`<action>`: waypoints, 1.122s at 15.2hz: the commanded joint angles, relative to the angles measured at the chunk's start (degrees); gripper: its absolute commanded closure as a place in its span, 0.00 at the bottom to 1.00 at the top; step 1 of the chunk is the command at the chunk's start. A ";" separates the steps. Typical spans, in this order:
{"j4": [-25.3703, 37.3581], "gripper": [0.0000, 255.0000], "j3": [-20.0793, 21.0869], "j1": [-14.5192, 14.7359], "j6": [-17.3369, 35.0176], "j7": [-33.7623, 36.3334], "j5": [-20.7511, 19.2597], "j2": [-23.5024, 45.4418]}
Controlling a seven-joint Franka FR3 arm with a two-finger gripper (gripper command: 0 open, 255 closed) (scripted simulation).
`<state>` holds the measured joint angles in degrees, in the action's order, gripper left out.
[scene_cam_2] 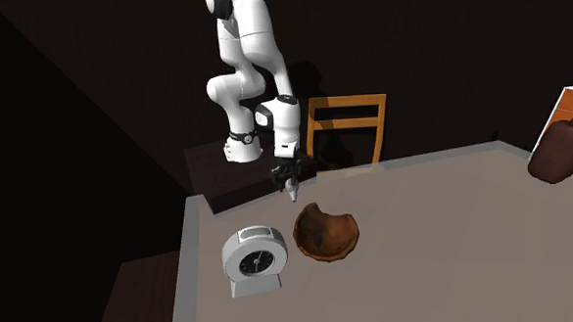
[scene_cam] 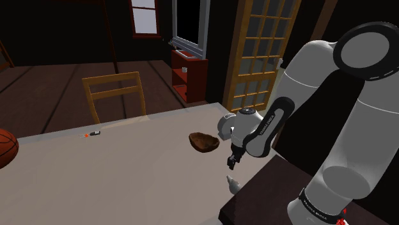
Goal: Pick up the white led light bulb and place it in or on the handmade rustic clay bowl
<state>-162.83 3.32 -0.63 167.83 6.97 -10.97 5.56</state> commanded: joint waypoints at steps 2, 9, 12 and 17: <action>0.00 1.00 0.00 0.00 0.00 0.00 0.00 0.00; 0.00 1.00 0.00 0.00 0.00 0.00 0.00 0.00; -1.33 0.00 1.58 1.49 0.01 1.83 1.06 0.35; -4.02 0.00 7.26 4.72 -0.03 5.20 6.14 1.60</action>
<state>-166.60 8.92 3.79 168.58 12.08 -6.72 7.41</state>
